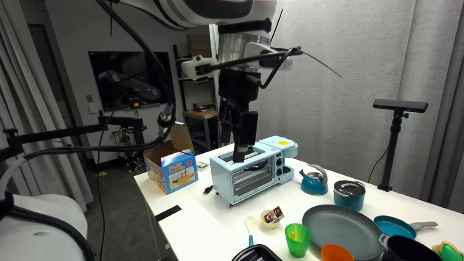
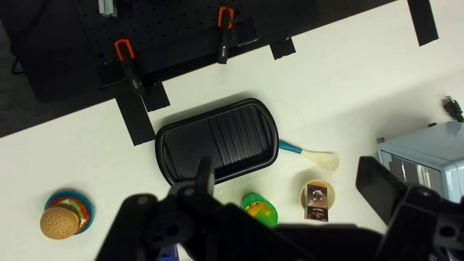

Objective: Put the box in the pot

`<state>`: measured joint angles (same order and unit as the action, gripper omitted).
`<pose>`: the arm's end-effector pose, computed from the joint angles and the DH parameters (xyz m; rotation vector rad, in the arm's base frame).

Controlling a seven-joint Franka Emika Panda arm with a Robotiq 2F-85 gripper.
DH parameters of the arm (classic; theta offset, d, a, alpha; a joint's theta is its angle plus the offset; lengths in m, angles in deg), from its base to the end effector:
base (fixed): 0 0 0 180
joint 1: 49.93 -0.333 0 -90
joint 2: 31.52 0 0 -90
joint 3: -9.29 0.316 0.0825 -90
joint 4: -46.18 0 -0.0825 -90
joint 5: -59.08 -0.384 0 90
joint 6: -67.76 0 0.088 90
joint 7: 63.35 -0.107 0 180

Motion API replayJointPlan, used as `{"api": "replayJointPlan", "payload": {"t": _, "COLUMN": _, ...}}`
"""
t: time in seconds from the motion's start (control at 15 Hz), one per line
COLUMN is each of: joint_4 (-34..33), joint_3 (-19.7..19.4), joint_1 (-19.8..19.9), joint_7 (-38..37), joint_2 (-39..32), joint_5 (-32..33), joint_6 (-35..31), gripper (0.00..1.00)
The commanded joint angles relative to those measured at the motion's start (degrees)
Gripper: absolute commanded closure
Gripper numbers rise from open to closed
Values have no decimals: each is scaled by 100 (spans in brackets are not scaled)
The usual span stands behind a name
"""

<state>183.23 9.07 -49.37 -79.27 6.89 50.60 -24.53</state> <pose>0.3363 0.0105 0.5408 -2.9668 0.4554 0.1949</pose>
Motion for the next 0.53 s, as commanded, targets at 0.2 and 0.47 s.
{"api": "replayJointPlan", "payload": {"t": 0.2, "joint_4": -45, "joint_3": 177, "joint_1": 265, "joint_7": 60, "joint_2": -214, "joint_5": 381, "joint_6": -427, "gripper": 0}}
{"api": "replayJointPlan", "payload": {"t": 0.47, "joint_4": 8, "joint_3": 204, "joint_1": 248, "joint_7": 96, "joint_2": -370, "joint_5": 544, "joint_6": -863, "gripper": 0}}
